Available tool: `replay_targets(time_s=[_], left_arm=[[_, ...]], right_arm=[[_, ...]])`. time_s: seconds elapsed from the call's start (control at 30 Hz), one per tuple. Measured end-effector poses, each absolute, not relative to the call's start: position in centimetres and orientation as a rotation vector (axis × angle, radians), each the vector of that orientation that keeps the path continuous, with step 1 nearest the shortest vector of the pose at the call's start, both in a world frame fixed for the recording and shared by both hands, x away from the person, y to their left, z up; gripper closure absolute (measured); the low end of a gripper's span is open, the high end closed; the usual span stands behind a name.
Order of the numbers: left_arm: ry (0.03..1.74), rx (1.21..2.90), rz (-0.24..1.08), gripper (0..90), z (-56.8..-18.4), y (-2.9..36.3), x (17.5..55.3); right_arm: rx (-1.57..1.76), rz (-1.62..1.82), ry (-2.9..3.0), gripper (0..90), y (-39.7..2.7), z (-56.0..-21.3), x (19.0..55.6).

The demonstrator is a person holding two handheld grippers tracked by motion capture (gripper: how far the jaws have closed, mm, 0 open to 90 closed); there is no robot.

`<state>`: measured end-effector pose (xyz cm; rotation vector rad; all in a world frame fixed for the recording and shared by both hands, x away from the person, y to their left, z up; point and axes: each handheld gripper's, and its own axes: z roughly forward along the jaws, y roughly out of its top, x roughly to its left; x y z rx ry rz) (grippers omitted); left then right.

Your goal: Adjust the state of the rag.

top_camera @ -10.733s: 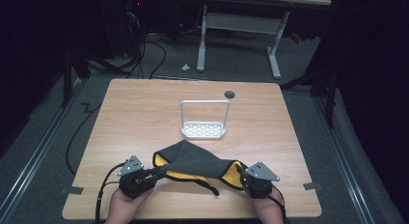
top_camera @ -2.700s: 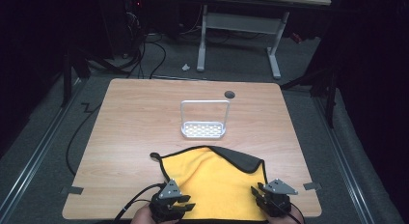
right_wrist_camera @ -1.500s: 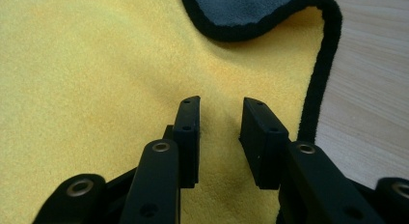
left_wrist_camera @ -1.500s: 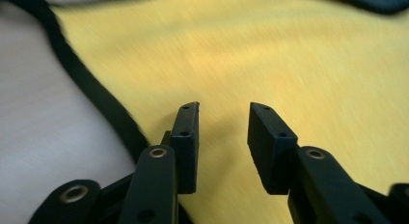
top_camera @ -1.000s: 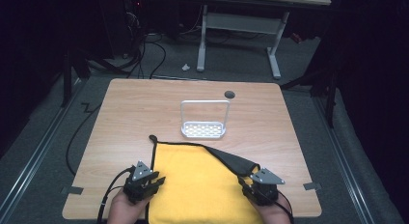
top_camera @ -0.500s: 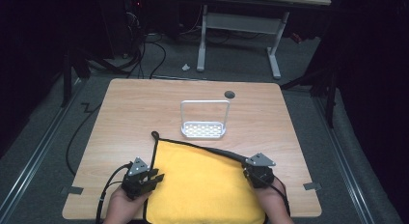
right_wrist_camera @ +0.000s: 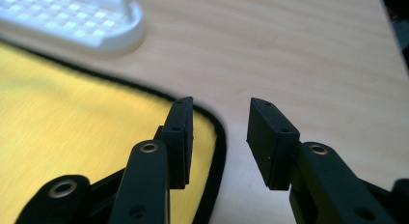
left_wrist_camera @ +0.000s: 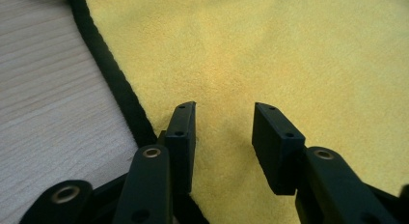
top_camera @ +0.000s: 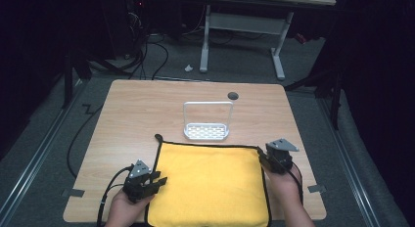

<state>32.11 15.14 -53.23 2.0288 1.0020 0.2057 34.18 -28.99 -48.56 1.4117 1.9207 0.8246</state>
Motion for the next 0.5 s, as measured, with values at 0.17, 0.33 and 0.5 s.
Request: replay_targets(time_s=[0.17, 0.33, 0.5], left_arm=[[1.015, 2.02, 0.226, 55.7, -53.1, 15.1, 32.8], [1.015, 2.03, 0.276, 55.6, -53.3, 14.6, 32.9], [1.007, 2.052, 0.336, 61.6, -53.3, 13.8, 32.9]], right_arm=[[1.414, 0.839, 2.052, 61.0, -28.4, -50.4, 29.5], [1.436, 0.825, 2.113, 65.5, -27.0, -52.0, 26.4], [1.415, 0.813, 2.11, 78.2, -27.2, -52.3, 26.9]])
